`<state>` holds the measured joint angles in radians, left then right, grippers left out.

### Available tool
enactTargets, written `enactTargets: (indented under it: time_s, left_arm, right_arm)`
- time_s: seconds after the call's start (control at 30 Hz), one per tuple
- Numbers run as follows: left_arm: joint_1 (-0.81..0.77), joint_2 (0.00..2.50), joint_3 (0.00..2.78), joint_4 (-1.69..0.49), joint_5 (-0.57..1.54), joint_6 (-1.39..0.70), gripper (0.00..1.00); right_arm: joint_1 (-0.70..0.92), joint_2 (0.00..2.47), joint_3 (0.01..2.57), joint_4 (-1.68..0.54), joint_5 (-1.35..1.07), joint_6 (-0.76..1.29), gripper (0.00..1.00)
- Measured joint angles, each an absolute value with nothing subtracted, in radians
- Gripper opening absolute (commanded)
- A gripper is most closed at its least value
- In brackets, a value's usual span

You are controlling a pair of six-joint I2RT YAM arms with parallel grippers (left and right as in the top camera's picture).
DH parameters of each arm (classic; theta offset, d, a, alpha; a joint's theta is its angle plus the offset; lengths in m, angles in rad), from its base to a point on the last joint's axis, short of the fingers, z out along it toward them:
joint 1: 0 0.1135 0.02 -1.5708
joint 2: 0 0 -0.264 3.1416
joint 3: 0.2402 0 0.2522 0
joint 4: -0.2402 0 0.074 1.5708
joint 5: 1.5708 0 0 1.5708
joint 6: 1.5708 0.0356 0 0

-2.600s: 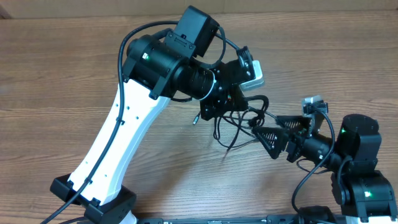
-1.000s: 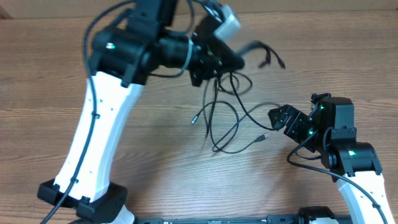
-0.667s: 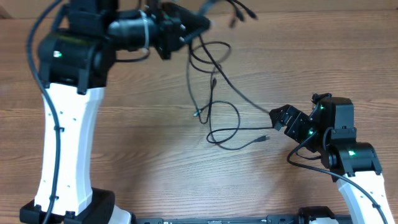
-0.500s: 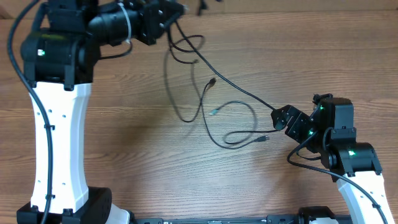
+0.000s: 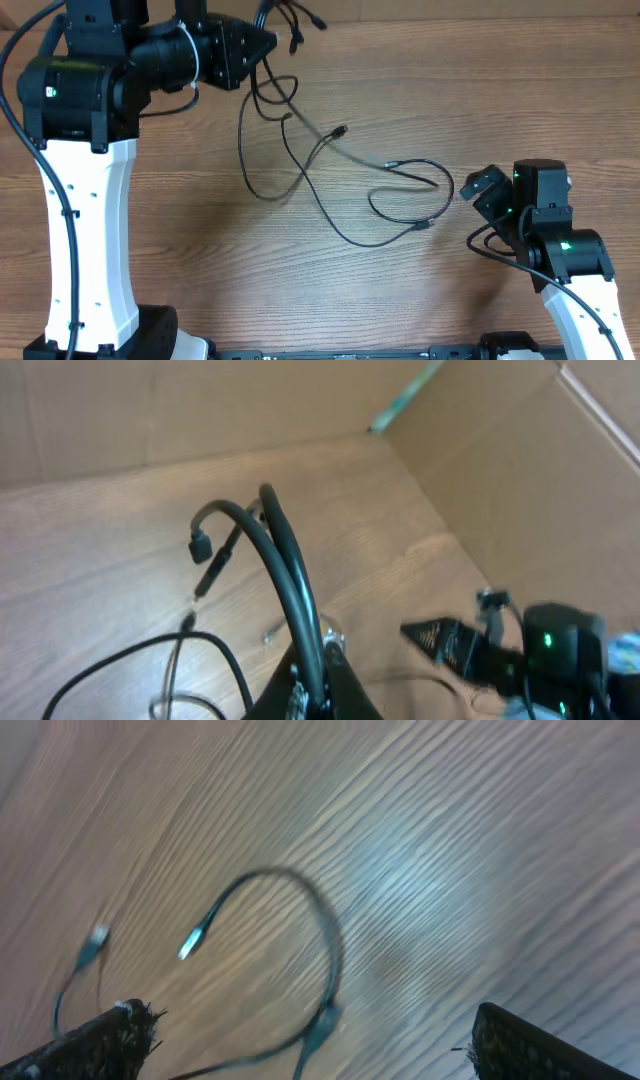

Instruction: Untangle cables

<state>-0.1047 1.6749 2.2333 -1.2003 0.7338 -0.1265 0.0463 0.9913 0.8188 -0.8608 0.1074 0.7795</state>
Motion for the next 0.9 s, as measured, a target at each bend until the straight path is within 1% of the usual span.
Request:
enactTargets:
  time_s: [0.17,0.4,0.6,0.7,0.73,0.8,0.87,0.9]
  left_arm:
    - [-0.105,1.673,2.233,-1.288,0.725,-0.068,0.04]
    - [-0.129,1.673,2.233,-1.322,0.573,-0.052,0.04]
    - [-0.305,1.673,2.233,-1.291,0.332,-0.052,0.04]
    - [-0.405,1.679,2.233,-1.250,0.236,-0.051,0.13]
    - [-0.424,1.682,2.234,-1.238,0.221,-0.051,0.20]
    - [-0.463,1.701,2.238,-1.209,0.192,-0.050,0.40]
    - [-0.487,1.736,2.241,-1.186,0.173,-0.052,0.45]
    - [-0.495,1.758,2.244,-1.180,0.165,-0.051,0.44]
  right_arm:
    - [0.046,0.991,0.819,-0.848,0.215,0.886,1.00]
    - [0.046,0.991,0.819,-0.876,0.244,0.921,1.00]
    - [0.046,0.991,0.819,-0.876,0.240,0.927,1.00]
    - [0.046,0.991,0.819,-0.875,0.234,0.929,1.00]
    - [0.046,0.991,0.819,-0.875,0.232,0.929,1.00]
    - [0.046,0.991,0.819,-0.876,0.227,0.931,1.00]
    - [0.046,0.991,0.819,-0.876,0.223,0.931,1.00]
    - [0.046,0.991,0.819,-0.878,0.222,0.931,1.00]
